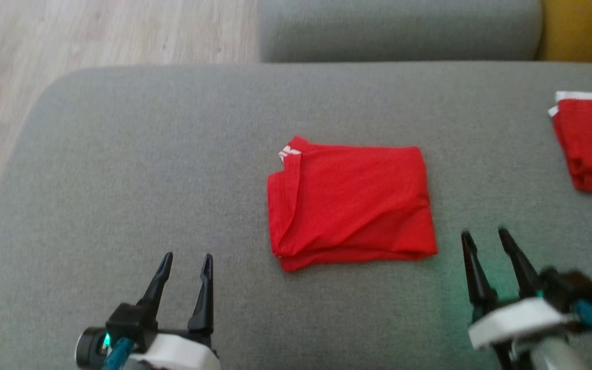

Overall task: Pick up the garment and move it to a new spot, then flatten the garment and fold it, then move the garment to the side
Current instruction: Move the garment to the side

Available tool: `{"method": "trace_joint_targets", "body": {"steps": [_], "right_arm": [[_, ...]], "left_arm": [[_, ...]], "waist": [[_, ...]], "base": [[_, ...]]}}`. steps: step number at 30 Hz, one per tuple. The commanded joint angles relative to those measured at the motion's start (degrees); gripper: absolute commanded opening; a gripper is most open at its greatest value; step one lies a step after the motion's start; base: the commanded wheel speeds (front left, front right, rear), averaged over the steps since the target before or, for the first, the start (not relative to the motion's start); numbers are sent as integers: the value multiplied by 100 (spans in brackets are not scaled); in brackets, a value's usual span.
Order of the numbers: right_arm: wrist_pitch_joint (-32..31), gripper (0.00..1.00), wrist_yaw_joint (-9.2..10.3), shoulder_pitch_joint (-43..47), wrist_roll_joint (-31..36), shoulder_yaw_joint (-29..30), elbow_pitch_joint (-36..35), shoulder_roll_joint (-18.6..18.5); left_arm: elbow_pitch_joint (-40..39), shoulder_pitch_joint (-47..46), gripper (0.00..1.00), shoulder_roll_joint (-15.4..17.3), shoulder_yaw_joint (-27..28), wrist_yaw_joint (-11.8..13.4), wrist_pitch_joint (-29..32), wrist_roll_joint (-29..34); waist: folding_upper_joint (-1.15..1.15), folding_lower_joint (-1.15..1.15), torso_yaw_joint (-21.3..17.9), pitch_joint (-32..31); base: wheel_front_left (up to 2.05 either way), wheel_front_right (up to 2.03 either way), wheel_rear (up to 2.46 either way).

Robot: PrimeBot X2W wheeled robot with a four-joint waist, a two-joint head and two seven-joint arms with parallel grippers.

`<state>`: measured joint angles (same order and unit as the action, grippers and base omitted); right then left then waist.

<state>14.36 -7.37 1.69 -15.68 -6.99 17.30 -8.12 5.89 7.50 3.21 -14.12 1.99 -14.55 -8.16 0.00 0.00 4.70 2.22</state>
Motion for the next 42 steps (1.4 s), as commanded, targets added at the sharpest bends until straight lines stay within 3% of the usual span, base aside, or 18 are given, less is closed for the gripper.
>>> {"method": "trace_joint_targets", "body": {"steps": [1,9,17,18,19,20,28,33,42], "right_arm": [[3,100,-12,-612,-280,-301,-3,-215],[-1499,100,-12,-2027,-1810,-645,721,-472],[-2721,100,-12,-2435,-2422,-742,1436,-425],[-2833,80,-12,-2429,-2589,-748,1425,-366],[-2902,27,-12,-2429,-2710,-775,1376,-349],[-2894,0,-12,-2437,-2776,-787,1316,-372],[-2500,0,-12,-3041,-2630,-516,1067,-887],[-2841,0,-12,-3926,-2321,-111,869,-1534],[-3439,0,-12,-4548,-1733,680,323,-2328]], "left_arm": [[-186,-394,100,-33,109,20,-45,-3],[-169,-791,100,-33,-100,21,-45,-45],[-123,-1000,100,-33,-193,72,-45,-108],[-131,-1010,100,-33,-193,88,-45,-119],[-144,-1017,100,-33,-190,101,-45,-130],[-160,-1021,100,-33,-182,115,-45,-138],[-331,-1093,100,-33,-85,128,-45,-96],[-525,-1415,100,-33,-93,30,-45,65],[-703,-1964,100,-33,-76,-152,-45,289]], "waist": [[0,0,88,239],[0,0,234,843],[0,0,396,986],[0,0,397,994],[0,0,391,1005],[0,0,375,1016],[0,0,-120,1291],[0,0,-655,1906],[0,0,-1149,2528]], "base": [[0,0,0],[0,0,0],[0,0,0],[0,0,0],[0,0,0],[0,0,0],[0,0,0],[0,0,0],[0,0,0]]}}
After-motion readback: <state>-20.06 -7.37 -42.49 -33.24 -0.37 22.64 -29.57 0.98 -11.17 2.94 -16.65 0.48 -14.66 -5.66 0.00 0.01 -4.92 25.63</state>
